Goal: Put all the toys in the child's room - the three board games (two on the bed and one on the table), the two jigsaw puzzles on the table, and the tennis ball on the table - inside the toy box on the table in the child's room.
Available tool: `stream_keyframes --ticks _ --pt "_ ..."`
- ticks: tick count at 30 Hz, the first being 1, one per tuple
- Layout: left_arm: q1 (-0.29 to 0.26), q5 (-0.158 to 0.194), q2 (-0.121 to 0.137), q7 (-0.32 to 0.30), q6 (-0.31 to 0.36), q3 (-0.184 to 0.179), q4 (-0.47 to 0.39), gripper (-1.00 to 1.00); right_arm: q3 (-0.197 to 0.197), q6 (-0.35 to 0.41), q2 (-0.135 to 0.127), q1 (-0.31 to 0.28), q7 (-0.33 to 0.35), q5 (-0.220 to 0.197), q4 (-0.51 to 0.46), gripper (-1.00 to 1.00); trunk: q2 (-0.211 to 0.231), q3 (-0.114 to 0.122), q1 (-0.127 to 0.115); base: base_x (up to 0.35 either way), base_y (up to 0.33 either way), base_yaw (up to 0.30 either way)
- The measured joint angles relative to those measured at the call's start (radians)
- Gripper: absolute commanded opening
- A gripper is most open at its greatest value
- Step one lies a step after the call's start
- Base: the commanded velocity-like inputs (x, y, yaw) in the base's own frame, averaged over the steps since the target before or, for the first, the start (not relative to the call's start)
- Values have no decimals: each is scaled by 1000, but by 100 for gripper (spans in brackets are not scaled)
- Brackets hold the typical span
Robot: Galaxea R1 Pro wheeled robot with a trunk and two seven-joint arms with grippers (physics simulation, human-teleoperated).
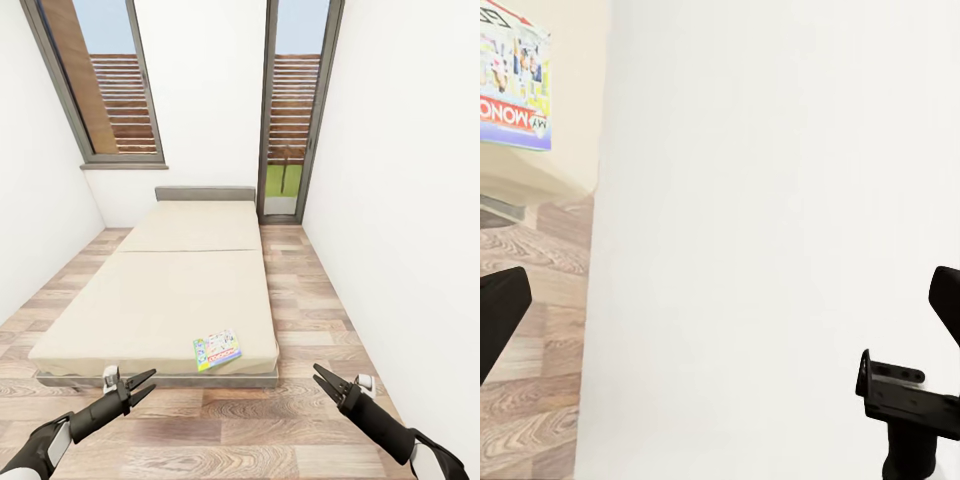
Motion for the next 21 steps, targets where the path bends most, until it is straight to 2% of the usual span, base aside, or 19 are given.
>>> stream_keyframes --ticks 10,21 --pt "0 2 9 -2 -6 5 14 100 -6 4 0 0 0 0 0 100 -70 -31 38 0 0 0" --pt "0 1 23 1 -9 37 16 100 -8 4 1 0 0 1 0 100 -147 -66 81 0 0 0"
